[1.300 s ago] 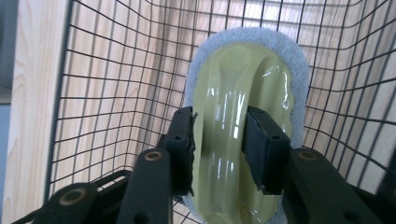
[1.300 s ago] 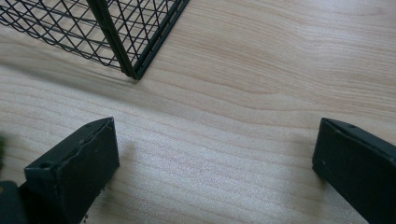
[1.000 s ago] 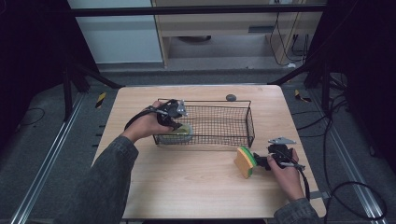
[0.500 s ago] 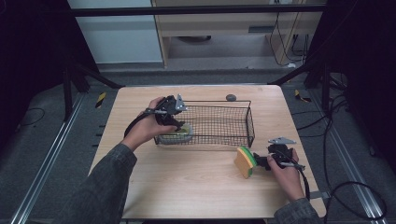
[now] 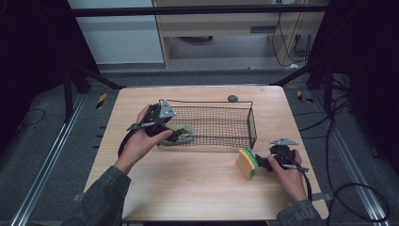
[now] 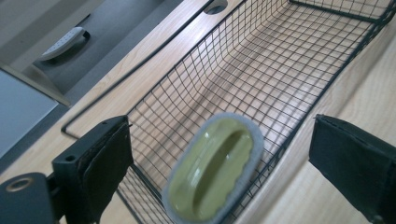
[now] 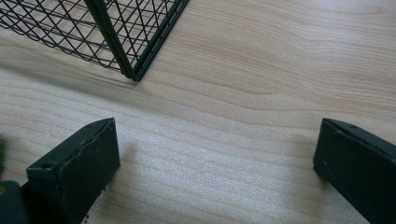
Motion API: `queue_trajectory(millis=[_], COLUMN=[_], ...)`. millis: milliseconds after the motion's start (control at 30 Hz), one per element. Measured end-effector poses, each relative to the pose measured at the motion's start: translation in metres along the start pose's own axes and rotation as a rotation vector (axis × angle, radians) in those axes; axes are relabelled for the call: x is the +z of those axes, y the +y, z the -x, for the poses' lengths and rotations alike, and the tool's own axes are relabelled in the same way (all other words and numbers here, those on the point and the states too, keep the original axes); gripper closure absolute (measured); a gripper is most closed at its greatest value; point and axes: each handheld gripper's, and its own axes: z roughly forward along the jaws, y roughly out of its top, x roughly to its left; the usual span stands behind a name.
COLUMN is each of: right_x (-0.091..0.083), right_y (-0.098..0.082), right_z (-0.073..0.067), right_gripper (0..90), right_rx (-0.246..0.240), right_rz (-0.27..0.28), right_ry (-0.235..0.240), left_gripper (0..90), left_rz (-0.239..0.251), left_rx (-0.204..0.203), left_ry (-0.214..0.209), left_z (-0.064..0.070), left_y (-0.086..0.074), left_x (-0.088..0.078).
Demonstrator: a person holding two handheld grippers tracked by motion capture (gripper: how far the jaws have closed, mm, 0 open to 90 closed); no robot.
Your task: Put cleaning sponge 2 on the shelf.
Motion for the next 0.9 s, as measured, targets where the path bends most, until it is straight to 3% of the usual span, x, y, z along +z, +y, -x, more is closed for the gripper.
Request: queue_trajectory(millis=[100, 133, 167, 200, 233, 333, 400, 433, 500, 533, 600, 633, 667, 733, 800, 900], right_x=[0.0, 0.0, -0.001, -0.001, -0.004, -0.009, -0.017, -0.019, -0.026, -0.029, -0.035, -0.035, -0.041, -0.042, -0.05, -0.06], right_y=[0.0, 0.0, 0.0, 0.0, 0.001, 0.001, 0.0, -0.001, -0.004, -0.005, -0.006, -0.006, -0.006, -0.006, -0.003, -0.001], right_z=[0.0, 0.0, 0.001, 0.001, 0.001, 0.003, 0.005, 0.006, 0.006, 0.006, 0.005, 0.005, 0.004, 0.003, -0.001, -0.006], right_gripper=[1.2, 1.2, 4.4, 4.4, 5.7, 6.3, 7.2, 7.4, 8.1, 8.0, 7.8, 7.8, 10.0, 10.9, 13.4, 14.4], right_rx=[0.002, 0.002, 0.0, 0.0, 0.008, 0.002, 0.004, -0.001, 0.004, 0.012, 0.026, 0.026, 0.016, 0.015, -0.021, -0.06], right_rz=[0.001, 0.001, -0.001, -0.001, -0.004, -0.001, -0.018, -0.028, -0.059, -0.071, -0.099, -0.099, -0.116, -0.12, -0.154, -0.183], right_ry=[0.0, 0.0, -0.002, -0.002, -0.004, -0.013, -0.033, -0.037, -0.044, -0.042, -0.025, -0.025, -0.006, 0.001, 0.014, 0.027], left_gripper=[5.0, 5.1, 5.1, 5.2, 5.3, 5.4, 5.4, 5.4, 5.4, 5.4, 5.6, 5.6, 5.7, 5.7, 6.0, 6.3], left_rz=[0.017, 0.017, 0.013, 0.013, 0.008, -0.001, -0.031, -0.031, -0.062, -0.062, -0.102, -0.102, -0.112, -0.114, -0.112, -0.136], left_rx=[-0.056, -0.056, -0.078, -0.078, -0.1, -0.11, -0.14, -0.14, -0.192, -0.192, -0.233, -0.233, -0.278, -0.297, -0.352, -0.363], left_ry=[0.02, 0.02, 0.018, 0.018, 0.024, 0.028, 0.032, 0.032, 0.039, 0.039, 0.03, 0.03, 0.017, 0.012, 0.018, 0.026], left_z=[0.007, 0.007, 0.011, 0.011, 0.017, 0.02, 0.022, 0.022, 0.024, 0.024, 0.024, 0.024, 0.022, 0.02, 0.016, 0.014], left_y=[-0.023, -0.023, -0.035, -0.035, -0.049, -0.062, -0.078, -0.078, -0.099, -0.099, -0.12, -0.12, -0.131, -0.134, -0.14, -0.145], left_x=[-0.009, -0.009, -0.008, -0.008, -0.009, -0.01, -0.014, -0.014, -0.011, -0.011, -0.006, -0.006, -0.005, -0.005, -0.002, 0.001])
